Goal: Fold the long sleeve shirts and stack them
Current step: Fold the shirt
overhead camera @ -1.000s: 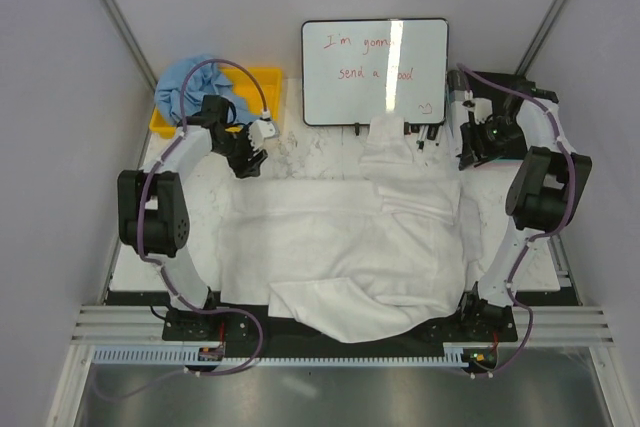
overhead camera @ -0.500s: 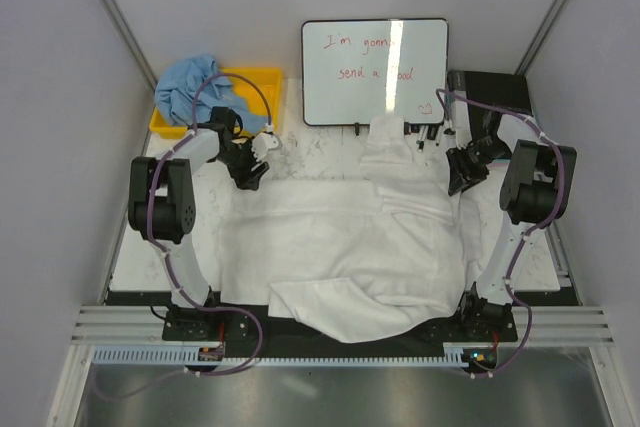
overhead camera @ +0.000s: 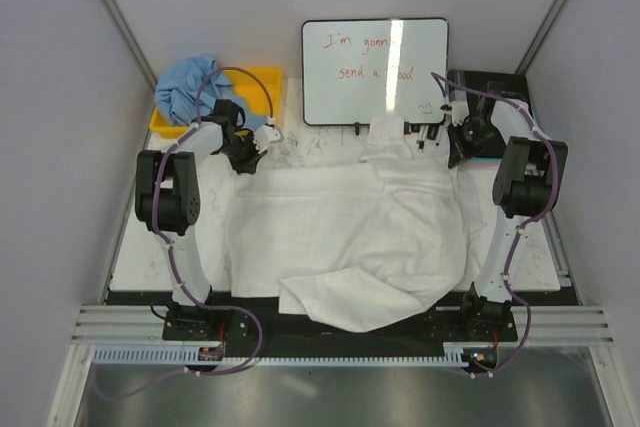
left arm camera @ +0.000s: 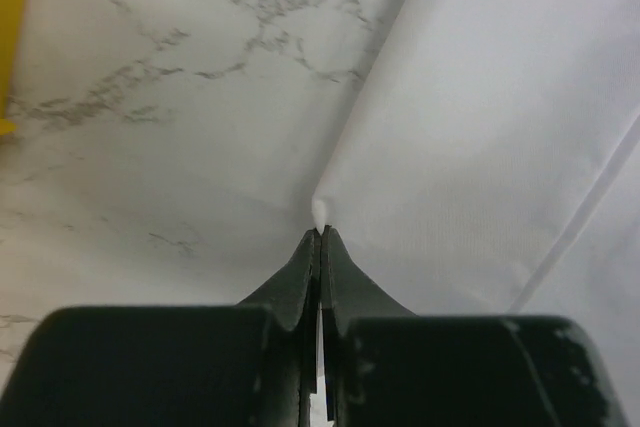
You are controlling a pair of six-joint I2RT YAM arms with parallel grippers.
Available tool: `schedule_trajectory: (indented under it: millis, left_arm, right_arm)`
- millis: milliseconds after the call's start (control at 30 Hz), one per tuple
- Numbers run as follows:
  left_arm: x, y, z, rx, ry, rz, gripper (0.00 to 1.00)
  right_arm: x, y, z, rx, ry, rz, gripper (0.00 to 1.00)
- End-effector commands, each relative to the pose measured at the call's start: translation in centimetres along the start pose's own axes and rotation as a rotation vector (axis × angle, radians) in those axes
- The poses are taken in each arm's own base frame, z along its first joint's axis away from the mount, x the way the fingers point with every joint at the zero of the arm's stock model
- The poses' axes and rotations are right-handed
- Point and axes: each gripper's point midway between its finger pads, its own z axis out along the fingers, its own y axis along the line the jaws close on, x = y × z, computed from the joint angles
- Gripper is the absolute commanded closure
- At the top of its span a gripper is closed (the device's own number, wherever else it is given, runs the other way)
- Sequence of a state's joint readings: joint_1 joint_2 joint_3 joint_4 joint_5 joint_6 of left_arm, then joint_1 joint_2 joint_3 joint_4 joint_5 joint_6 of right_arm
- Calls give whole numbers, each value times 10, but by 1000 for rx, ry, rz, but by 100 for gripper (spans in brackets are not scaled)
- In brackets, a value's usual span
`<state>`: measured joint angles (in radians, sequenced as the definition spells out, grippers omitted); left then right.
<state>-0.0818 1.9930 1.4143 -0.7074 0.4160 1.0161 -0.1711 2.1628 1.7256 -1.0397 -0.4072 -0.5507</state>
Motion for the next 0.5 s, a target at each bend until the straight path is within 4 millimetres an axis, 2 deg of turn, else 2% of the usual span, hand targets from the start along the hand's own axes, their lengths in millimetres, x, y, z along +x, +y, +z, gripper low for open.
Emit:
schedule_trajectory:
  millis: [0, 67, 100, 133, 167, 233, 267, 367, 467]
  left_arm:
    - [-22, 45, -7, -128, -19, 1, 98]
    - [-24, 58, -10, -170, -15, 2, 98]
    - [-27, 62, -13, -182, -21, 7, 93]
    - [-29, 61, -15, -183, -27, 10, 87]
    - [-32, 53, -19, -167, -49, 12, 75]
    - [-37, 40, -26, -149, -75, 34, 61]
    - [-42, 25, -34, -130, -105, 48, 54]
    - [-46, 0, -49, -110, -144, 73, 46]
    - [-47, -17, -55, -89, -177, 51, 45]
  right_arm:
    - [-57, -29, -16, 131, -127, -39, 100]
    - [-60, -31, -20, 141, -130, -41, 100]
    - [-59, -29, -20, 136, -122, -53, 98]
    - [-51, -25, -20, 118, -95, -49, 74]
    - [-49, -23, -26, 116, -101, -56, 61]
    - [-46, -18, -35, 106, -117, -54, 42]
    - [-47, -19, -42, 109, -135, -47, 40]
    - [-62, -3, -80, 103, -227, -56, 33]
    - [-86, 14, -101, 67, -333, -62, 33]
